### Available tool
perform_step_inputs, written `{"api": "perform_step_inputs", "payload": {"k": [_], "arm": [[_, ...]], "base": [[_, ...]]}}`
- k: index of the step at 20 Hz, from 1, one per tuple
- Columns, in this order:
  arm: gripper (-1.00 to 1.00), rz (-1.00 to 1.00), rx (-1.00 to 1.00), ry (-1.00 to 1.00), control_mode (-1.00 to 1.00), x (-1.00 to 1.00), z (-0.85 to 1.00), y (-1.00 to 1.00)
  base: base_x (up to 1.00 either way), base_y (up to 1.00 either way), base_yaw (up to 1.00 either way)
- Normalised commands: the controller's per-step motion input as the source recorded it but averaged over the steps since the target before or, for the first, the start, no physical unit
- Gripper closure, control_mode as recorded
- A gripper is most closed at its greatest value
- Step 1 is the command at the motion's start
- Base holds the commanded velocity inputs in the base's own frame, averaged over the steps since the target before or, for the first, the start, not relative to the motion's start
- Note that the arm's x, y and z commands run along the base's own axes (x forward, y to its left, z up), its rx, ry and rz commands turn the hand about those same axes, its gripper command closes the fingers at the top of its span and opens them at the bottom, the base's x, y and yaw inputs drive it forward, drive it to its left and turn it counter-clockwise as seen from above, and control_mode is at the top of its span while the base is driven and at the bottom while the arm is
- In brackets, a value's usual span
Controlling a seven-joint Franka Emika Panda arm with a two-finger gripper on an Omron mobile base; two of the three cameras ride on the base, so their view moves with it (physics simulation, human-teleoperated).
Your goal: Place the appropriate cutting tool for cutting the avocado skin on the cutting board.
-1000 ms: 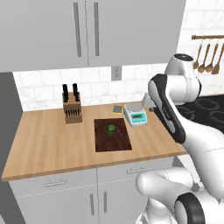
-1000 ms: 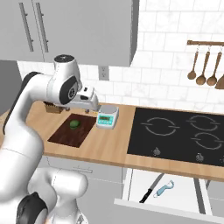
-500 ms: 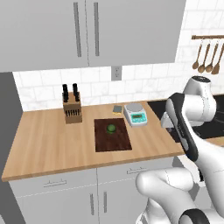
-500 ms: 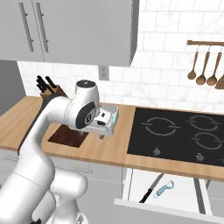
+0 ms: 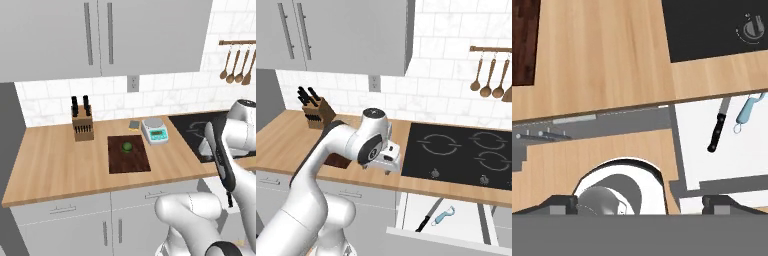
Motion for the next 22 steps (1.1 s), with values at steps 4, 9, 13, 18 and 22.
{"api": "perform_step_inputs", "payload": {"k": [4, 9, 13, 18, 22], "arm": [[-1.0, -0.14, 0.16, -0.1, -1.0, -0.75, -0.1, -0.58], [-1.0, -0.08, 0.04, -0.01, -1.0, -0.19, -0.35, -0.52], [-1.0, 0.0, 0.0, 0.03, -1.0, 0.05, -0.54, -0.54], [-1.0, 0.02, 0.0, 0.02, -1.0, -0.04, -0.4, -0.57], [-1.0, 0.06, 0.0, 0.01, -1.0, -0.14, -0.37, -0.47]], "base": [[0.0, 0.0, 0.0], [0.0, 0.0, 0.0], [0.0, 0.0, 0.0], [0.0, 0.0, 0.0], [0.0, 0.0, 0.0]]}}
